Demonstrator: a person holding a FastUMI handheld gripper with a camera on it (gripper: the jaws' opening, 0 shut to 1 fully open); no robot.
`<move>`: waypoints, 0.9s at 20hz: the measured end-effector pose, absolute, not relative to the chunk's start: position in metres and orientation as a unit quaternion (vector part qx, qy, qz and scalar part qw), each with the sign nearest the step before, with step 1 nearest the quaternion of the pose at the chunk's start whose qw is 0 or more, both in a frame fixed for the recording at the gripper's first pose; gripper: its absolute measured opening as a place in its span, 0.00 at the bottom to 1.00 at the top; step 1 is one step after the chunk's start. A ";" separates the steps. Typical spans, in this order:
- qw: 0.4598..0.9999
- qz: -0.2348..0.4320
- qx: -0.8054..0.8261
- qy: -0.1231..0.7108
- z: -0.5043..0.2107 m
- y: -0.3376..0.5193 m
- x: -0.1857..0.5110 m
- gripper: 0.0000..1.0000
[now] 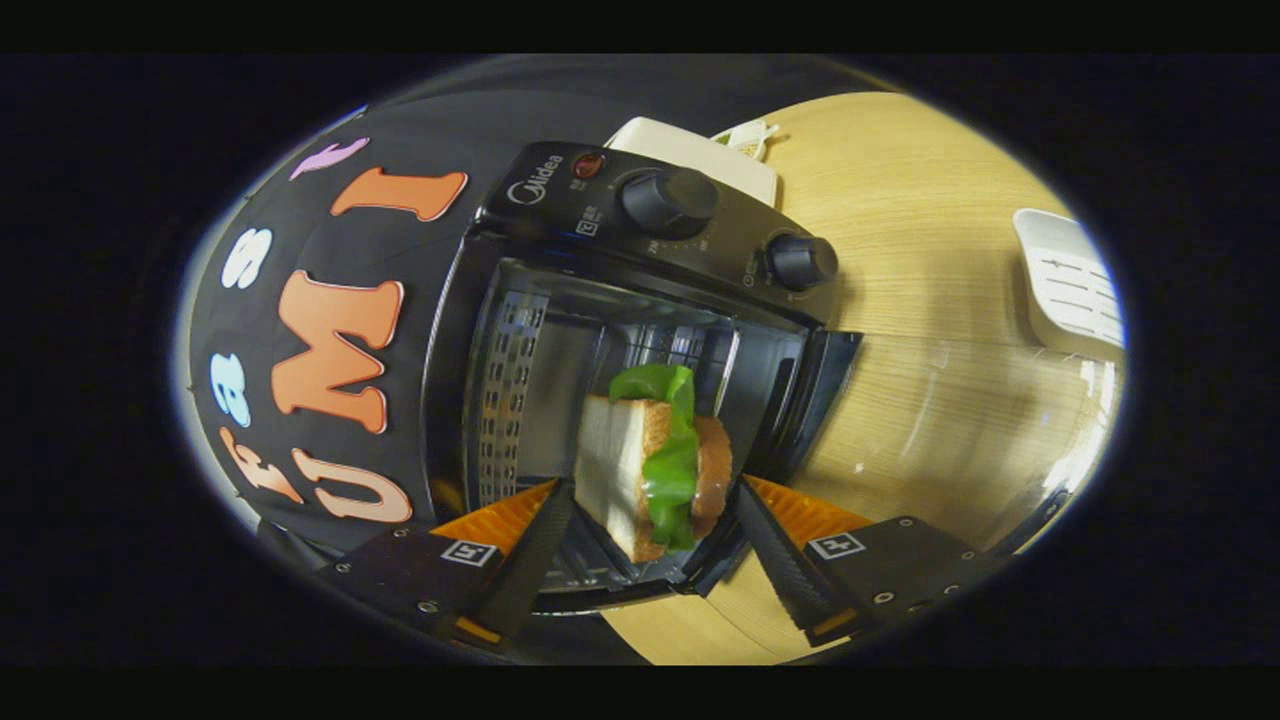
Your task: Open the toaster oven, put the food inside, and close the toaster oven door.
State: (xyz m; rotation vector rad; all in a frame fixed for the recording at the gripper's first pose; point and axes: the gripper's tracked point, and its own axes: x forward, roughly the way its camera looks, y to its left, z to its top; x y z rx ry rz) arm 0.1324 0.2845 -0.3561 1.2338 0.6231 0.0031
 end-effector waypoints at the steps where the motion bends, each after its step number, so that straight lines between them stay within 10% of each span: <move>1: 0.770 0.003 0.569 0.290 -0.356 0.283 0.126 0.97; 18: 0.894 0.127 0.262 0.342 -0.339 0.234 -0.029 0.98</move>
